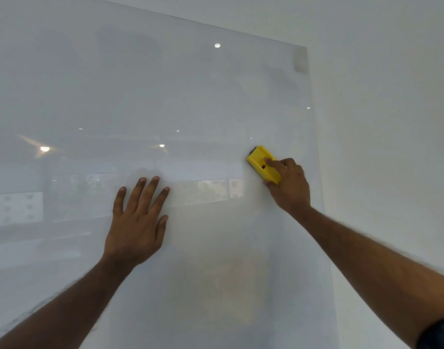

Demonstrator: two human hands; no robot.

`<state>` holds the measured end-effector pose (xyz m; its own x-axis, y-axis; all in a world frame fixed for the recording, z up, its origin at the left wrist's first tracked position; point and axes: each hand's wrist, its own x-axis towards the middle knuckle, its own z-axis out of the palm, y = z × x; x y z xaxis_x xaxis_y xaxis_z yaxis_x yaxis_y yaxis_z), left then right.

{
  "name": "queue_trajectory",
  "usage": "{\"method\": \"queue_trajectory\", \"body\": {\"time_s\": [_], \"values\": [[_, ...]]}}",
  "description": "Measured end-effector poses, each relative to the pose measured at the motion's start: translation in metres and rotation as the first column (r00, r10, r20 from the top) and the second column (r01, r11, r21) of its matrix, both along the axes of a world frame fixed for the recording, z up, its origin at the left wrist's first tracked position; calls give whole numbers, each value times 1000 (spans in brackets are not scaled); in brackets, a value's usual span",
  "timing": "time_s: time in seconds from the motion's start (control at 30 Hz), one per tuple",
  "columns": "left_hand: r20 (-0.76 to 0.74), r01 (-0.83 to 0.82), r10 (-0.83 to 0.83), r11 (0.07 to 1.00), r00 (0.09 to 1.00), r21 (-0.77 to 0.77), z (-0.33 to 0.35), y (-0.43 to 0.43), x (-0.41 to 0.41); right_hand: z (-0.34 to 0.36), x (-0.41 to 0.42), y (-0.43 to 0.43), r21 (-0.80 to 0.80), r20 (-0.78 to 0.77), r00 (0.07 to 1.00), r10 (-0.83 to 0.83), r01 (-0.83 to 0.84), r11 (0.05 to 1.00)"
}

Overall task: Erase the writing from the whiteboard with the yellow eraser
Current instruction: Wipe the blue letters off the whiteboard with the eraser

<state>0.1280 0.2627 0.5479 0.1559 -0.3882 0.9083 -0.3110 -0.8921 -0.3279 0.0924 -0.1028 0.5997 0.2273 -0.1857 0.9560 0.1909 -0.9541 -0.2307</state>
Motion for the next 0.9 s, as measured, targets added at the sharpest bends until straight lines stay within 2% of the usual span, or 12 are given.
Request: {"method": "queue_trajectory", "body": {"time_s": [0.1,0.27,0.33,0.53,0.6,0.67,0.77,0.83,0.9], "values": [[2,-5,5,1000,1000,-7,-2,0,0,-11,-2,11,4,-12,1000,2,-2,1000],[-11,-8,8,1000,1000,-4,-1,0,-1,-80,-9,28,-327,-98,995,30,-61,943],[-11,-9,9,1000,1000,1,-1,1,-1,-73,-11,23,-359,-98,995,26,-60,932],[-13,-10,10,1000,1000,-2,-1,1,0,15,0,10,-68,-6,998,-58,58,996],[-16,-12,12,1000,1000,-3,-2,2,-1,17,3,16,6,13,999,-40,40,999],[-15,-18,18,1000,1000,-2,-3,2,0,-6,1,29,12,16,999,-31,31,999],[-22,-10,10,1000,1000,-5,-3,1,-3,-71,-5,47,-255,21,999,33,-27,967],[-29,-13,13,1000,1000,5,-3,2,-4,-113,-10,49,-463,-63,994,88,-107,880],[-25,-13,13,1000,1000,7,-2,3,-4,-121,-15,42,-546,-109,989,97,-141,826]]}}
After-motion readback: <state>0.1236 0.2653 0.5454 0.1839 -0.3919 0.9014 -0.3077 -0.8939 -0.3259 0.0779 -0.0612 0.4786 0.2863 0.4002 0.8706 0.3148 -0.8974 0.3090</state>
